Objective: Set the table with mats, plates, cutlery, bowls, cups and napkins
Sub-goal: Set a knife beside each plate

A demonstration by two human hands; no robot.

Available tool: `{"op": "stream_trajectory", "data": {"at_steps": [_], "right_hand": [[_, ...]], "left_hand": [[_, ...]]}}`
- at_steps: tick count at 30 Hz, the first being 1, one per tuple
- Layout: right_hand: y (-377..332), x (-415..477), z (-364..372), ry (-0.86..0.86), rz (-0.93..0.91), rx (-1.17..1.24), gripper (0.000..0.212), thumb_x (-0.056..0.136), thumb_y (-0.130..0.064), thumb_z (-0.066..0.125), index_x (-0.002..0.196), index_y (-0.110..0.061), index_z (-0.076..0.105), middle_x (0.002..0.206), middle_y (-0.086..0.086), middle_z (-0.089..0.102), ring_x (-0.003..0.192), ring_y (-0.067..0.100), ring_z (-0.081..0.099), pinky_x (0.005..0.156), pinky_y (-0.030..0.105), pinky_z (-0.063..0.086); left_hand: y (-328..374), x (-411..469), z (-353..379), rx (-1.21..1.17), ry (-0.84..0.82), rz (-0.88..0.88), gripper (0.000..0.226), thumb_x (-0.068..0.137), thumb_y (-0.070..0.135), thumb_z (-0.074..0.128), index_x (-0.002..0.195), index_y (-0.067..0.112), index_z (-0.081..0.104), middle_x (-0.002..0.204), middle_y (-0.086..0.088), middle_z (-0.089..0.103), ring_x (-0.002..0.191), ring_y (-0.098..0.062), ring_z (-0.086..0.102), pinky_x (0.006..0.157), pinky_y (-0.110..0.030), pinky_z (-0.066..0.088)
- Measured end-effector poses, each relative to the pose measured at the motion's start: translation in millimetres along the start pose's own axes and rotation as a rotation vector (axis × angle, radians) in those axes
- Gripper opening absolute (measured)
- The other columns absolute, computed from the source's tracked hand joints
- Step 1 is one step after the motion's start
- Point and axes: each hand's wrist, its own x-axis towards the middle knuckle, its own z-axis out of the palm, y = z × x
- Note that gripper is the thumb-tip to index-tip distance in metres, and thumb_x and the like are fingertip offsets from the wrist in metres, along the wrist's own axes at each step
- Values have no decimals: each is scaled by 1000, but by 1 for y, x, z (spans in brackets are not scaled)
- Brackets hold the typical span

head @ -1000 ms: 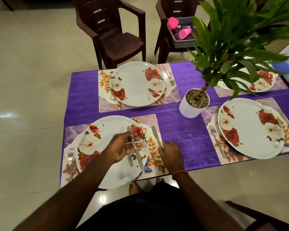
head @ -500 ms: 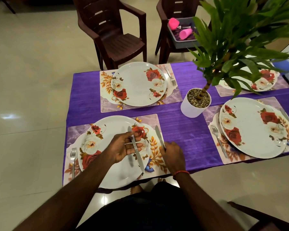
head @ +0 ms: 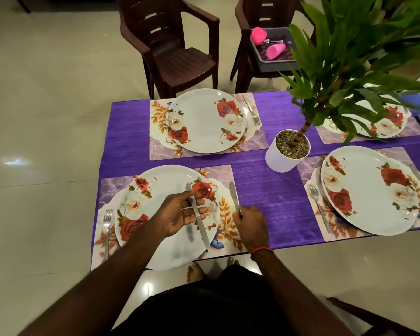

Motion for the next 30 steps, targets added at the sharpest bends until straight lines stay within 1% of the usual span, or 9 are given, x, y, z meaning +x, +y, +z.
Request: {"op": "stream_trajectory", "data": {"at_steps": [2,5,7,15,18,21,26,30], "right_hand": [[-1,0,-1,-13,2,0,31,103,-37,49,116,-15,65,107,6,63,97,17,60,85,30,55],[1,-2,-2,-16,0,9,30,103,-38,49,117,-15,64,109,6,63,98,17,60,86,29,55],[2,-4,-2,-9,-1,8,30,103,-39,48,116,-16,63,108,5,63,97,16,59,84,29,54],[5,-3,-1,-12,-30,-9,33,103,-42,47,112,-15,64,103,5,65,92,16,61,81,30,56],[6,-2,-2,-26,-53,6,32,103,-41,47,110,-14,64,101,5,64,90,16,61,80,30,55],[9,0,-4,-48,-82,1,32,103,-41,47,109,-13,63,101,6,64,90,18,61,79,32,56],[12,-1,-10,-69,-95,29,33,103,-42,46,108,-14,64,99,6,65,87,18,62,76,33,56],[14,-1,-13,-92,-122,56,33,103,-42,46,106,-15,64,96,4,65,86,16,62,75,32,56]], "left_hand": [[-1,-1,-2,-7,2,-2,32,104,23,55,122,-1,65,112,-21,74,100,-40,73,80,-48,63],[-3,-3,-5,-22,4,-4,32,104,23,55,122,-1,65,114,-22,73,101,-39,73,81,-48,63],[-5,-4,-6,-29,7,-2,32,104,23,56,122,-1,65,117,-22,72,102,-40,73,81,-48,63],[-13,-11,-9,-58,40,-3,35,104,23,56,125,-4,64,114,-22,73,101,-39,73,74,-46,64],[-16,-14,-8,-71,55,11,35,103,23,56,125,-4,64,114,-22,73,100,-39,74,74,-46,64],[-19,-18,-4,-91,75,24,35,103,23,56,124,-4,65,116,-23,72,98,-38,74,73,-45,64],[-25,-26,5,-115,99,31,36,103,23,57,125,-4,63,109,-22,75,97,-39,74,72,-45,64],[-29,-30,12,-125,125,52,36,103,24,57,125,-3,64,110,-21,74,99,-40,74,76,-46,63]]}}
